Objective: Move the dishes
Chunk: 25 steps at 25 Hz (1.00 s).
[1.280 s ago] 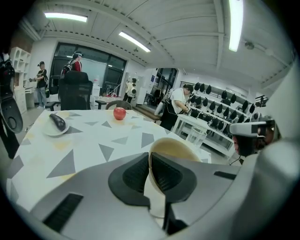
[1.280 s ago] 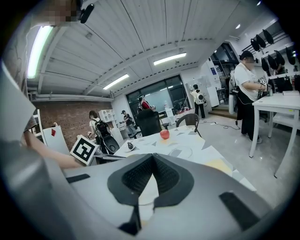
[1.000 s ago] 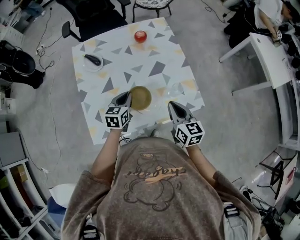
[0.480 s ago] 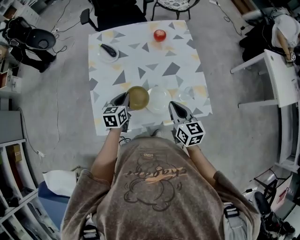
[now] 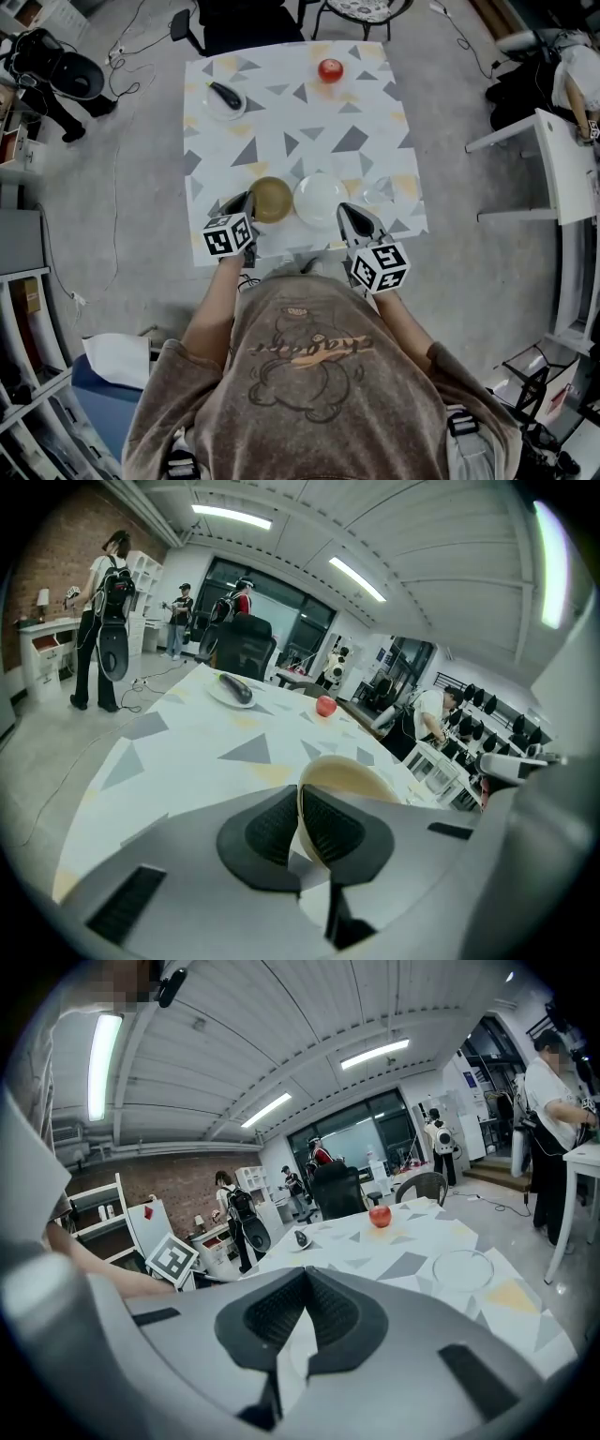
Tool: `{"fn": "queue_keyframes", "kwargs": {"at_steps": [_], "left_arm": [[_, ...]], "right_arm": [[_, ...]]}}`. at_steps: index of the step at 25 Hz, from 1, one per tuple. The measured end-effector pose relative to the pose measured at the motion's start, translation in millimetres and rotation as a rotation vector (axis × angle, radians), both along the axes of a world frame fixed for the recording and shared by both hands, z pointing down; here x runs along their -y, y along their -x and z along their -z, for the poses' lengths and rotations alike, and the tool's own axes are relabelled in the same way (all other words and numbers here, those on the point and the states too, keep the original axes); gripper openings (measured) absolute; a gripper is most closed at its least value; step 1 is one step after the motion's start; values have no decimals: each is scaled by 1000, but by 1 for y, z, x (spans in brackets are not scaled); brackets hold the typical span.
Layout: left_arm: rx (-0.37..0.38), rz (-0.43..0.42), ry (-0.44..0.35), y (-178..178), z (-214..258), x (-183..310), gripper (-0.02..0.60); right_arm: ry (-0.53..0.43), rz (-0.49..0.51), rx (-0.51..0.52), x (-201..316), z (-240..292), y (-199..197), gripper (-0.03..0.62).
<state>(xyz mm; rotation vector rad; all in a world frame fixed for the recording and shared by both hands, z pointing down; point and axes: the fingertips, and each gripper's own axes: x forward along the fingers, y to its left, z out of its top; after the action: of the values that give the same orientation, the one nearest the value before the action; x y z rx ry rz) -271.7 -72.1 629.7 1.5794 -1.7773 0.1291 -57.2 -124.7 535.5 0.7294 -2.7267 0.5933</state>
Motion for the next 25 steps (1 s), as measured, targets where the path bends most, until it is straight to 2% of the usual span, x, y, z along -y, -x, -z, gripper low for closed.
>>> {"fn": "queue_keyframes", "kwargs": {"at_steps": [12,25], "left_arm": [[-57,10,96,-5,-42,-11,31],[2,-39,70,-8,-38,-4,42]], "right_arm": [[9,-22,-22,-2,-3,-5,-2],[16,-32,-31,-1,-6,-8,-2]]}}
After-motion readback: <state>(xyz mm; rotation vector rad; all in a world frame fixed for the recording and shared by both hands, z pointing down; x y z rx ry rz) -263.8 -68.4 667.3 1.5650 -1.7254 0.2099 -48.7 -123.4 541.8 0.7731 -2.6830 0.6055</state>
